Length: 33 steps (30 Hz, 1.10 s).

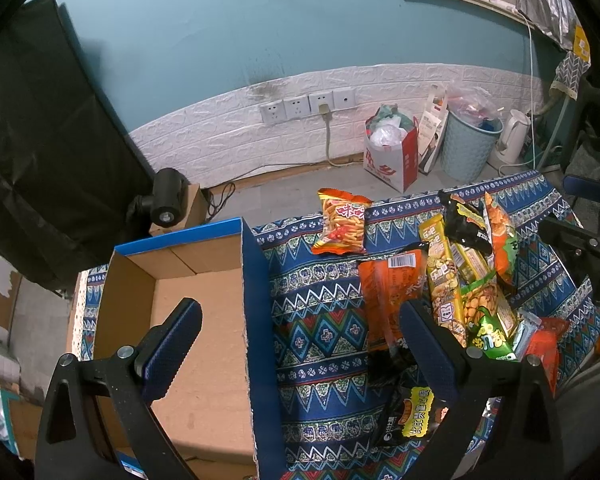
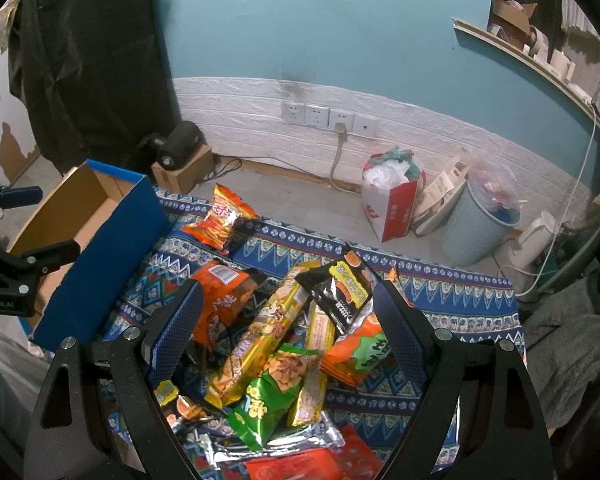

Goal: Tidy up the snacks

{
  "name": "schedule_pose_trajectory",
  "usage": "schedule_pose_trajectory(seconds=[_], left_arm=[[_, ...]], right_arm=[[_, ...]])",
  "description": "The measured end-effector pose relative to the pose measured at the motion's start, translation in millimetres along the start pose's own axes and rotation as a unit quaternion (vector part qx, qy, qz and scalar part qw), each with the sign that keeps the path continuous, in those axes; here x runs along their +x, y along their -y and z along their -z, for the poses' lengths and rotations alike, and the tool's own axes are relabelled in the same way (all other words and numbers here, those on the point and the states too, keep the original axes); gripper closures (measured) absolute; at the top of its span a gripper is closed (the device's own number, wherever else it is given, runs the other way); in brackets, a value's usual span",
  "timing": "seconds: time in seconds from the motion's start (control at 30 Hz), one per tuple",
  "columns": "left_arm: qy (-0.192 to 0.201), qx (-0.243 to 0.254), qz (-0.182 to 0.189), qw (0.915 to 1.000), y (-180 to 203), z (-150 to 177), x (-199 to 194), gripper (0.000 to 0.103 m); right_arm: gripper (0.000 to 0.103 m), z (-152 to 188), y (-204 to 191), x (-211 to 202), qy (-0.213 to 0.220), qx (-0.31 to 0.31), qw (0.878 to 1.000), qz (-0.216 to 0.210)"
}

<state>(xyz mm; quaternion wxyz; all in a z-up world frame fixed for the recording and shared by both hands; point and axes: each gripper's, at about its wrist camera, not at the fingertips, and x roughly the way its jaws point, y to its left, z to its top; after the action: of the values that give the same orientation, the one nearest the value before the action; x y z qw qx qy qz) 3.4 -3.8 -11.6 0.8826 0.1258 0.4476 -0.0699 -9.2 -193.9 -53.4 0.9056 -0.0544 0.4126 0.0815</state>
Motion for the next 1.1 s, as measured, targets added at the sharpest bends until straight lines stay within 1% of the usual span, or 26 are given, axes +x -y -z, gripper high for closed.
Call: schedule_pose_trajectory(seconds=[0.97,1.1], left_arm=[[-0.003,0.001,0.001,1.0000,1.8,0.1,2.3,0.003],[-0.012,-0.002,0.011,0.9999,6.3,-1.7,7.9,0.003]], right_arm=[[0.018,2.4,4.3,-0.1,-0.006,-0.004,1.000,0.005],[0.018,3.0,8.5,1.7,-0.013,-0.002,1.000,0.011]])
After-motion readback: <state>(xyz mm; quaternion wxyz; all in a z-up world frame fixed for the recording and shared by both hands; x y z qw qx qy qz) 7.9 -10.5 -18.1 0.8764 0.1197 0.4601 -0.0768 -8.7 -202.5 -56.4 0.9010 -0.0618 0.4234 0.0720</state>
